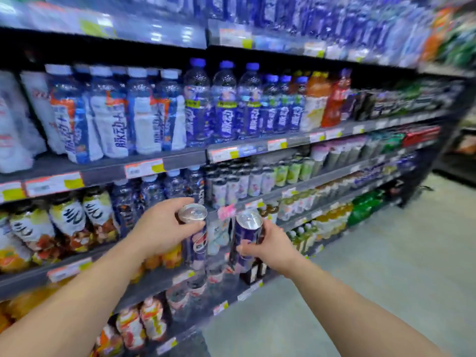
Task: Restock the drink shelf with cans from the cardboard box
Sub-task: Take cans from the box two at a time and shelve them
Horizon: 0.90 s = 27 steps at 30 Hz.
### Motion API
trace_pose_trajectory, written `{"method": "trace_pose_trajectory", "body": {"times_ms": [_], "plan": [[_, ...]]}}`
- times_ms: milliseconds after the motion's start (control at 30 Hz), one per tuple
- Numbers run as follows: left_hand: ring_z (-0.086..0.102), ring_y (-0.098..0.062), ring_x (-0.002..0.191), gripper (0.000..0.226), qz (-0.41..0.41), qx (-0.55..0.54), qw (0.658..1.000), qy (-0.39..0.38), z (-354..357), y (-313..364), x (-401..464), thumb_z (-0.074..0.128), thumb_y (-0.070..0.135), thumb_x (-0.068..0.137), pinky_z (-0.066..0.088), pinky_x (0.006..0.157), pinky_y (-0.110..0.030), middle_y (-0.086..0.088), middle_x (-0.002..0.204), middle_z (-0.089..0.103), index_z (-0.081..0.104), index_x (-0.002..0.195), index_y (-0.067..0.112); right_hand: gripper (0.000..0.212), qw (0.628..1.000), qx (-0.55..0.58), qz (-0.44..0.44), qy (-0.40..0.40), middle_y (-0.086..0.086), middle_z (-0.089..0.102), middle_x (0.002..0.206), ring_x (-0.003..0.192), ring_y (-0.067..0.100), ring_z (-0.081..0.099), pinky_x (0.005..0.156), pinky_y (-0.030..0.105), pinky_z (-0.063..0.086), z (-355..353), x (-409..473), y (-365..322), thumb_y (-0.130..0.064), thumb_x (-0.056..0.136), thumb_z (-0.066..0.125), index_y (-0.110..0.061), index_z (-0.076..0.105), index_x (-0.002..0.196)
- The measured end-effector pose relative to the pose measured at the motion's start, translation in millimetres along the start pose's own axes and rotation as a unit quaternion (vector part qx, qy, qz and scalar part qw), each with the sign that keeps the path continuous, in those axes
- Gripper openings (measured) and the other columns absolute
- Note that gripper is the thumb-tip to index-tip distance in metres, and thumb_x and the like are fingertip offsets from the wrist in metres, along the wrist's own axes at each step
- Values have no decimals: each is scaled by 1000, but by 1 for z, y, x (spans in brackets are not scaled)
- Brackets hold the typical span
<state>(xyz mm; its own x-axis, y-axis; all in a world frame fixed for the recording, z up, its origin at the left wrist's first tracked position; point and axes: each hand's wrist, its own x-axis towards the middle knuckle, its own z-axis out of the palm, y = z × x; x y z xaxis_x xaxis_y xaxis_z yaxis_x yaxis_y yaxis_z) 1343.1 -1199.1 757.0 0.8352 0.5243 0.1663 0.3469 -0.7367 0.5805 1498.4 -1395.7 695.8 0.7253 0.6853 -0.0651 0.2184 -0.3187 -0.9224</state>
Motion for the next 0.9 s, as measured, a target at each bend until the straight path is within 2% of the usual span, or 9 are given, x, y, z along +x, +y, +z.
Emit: {"method": "trace_pose_trajectory", "body": {"times_ms": [67, 133, 200, 300, 367, 433, 567, 700, 900], "plan": [[61, -16, 104, 50, 20, -35, 999, -10, 19, 54, 22, 74, 43, 76, 46, 89, -30, 7, 116, 65, 61, 122, 28, 50, 999, -7, 0, 32, -3, 73, 102, 93, 16, 69, 87, 36, 56, -65, -6, 5, -19, 66, 86, -20, 61, 109], [63, -14, 94, 29, 47, -67, 996, -17, 37, 101, 43, 75, 37, 77, 48, 80, -27, 13, 99, 67, 66, 104, 37, 47, 998, -2, 2, 60, 0, 73, 100, 88, 12, 70, 77, 29, 57, -124, -14, 7, -16, 68, 85, -18, 61, 109], [65, -12, 92, 22, 67, -91, 993, -21, 53, 146, 63, 75, 45, 71, 49, 79, -27, 18, 95, 67, 63, 90, 46, 44, 996, 18, 1, 83, 0, 74, 98, 84, 9, 70, 67, 19, 53, -175, -21, 11, -10, 71, 84, -17, 61, 108], [63, -11, 96, 57, 98, -107, 989, -29, 80, 204, 95, 68, 60, 64, 50, 87, -34, 11, 113, 67, 65, 113, 33, 44, 991, 24, -4, 131, -1, 74, 97, 84, 11, 71, 67, 19, 54, -239, -26, 19, -10, 70, 84, -23, 62, 105], [60, -14, 103, 59, 108, -128, 985, -35, 99, 237, 116, 73, 50, 74, 48, 89, -35, 4, 125, 62, 59, 126, 26, 48, 987, 26, -3, 158, 0, 74, 100, 88, 14, 71, 74, 26, 57, -276, -26, 26, -12, 69, 85, -23, 61, 109], [54, -17, 116, 63, 117, -146, 981, -42, 119, 267, 137, 74, 44, 76, 47, 95, -39, 0, 133, 56, 53, 133, 25, 50, 982, 27, 0, 185, -1, 73, 102, 90, 14, 71, 73, 26, 57, -309, -20, 37, -15, 69, 86, -23, 60, 111], [53, -15, 109, 64, 150, -163, 973, -64, 165, 312, 192, 75, 48, 73, 43, 91, -34, -3, 133, 56, 54, 130, 27, 47, 972, 23, 5, 232, 4, 73, 102, 83, 12, 71, 70, 26, 58, -365, 9, 60, -17, 68, 87, -19, 61, 107], [55, -14, 113, 65, 180, -159, 967, -79, 208, 348, 258, 76, 51, 70, 44, 94, -35, 2, 130, 58, 55, 127, 27, 46, 971, 12, 0, 240, -5, 74, 97, 83, 7, 71, 70, 21, 54, -414, 60, 77, -18, 68, 87, -27, 61, 105], [54, -12, 101, 70, 194, -158, 965, -83, 257, 404, 373, 79, 55, 64, 41, 83, -32, 1, 118, 58, 56, 125, 27, 52, 964, 8, 9, 266, -4, 74, 99, 86, 9, 71, 79, 29, 55, -500, 152, 93, -21, 67, 88, -21, 61, 111]]}}
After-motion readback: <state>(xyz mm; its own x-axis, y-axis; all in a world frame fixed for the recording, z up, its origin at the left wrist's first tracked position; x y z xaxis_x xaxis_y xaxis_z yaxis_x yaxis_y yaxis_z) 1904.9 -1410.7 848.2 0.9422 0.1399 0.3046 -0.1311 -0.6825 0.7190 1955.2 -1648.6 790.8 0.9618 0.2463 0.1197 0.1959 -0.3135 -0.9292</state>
